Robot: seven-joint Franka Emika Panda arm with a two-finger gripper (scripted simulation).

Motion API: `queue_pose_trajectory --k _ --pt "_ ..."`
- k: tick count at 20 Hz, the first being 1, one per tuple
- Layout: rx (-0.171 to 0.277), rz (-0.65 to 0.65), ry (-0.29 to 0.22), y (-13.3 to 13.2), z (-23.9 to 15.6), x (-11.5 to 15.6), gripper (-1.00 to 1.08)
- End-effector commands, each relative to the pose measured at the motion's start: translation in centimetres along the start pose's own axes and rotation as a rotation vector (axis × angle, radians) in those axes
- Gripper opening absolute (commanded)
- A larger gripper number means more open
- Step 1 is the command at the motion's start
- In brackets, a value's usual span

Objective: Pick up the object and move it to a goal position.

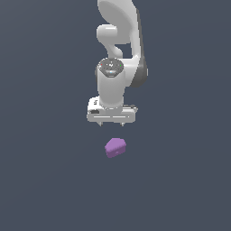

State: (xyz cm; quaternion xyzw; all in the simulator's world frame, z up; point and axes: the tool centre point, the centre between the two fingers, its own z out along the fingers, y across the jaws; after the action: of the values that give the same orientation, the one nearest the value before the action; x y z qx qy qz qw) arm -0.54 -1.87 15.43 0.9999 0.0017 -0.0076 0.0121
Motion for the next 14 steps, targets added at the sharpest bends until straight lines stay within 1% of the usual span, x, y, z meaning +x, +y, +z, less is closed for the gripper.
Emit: queue_pose_trajectory --k 1,14 --pt "0.0 0.0 0.0 0.0 0.0 0.0 1.0" --pt "0.003 -0.02 0.0 0.29 0.1 -0.19 1.0"
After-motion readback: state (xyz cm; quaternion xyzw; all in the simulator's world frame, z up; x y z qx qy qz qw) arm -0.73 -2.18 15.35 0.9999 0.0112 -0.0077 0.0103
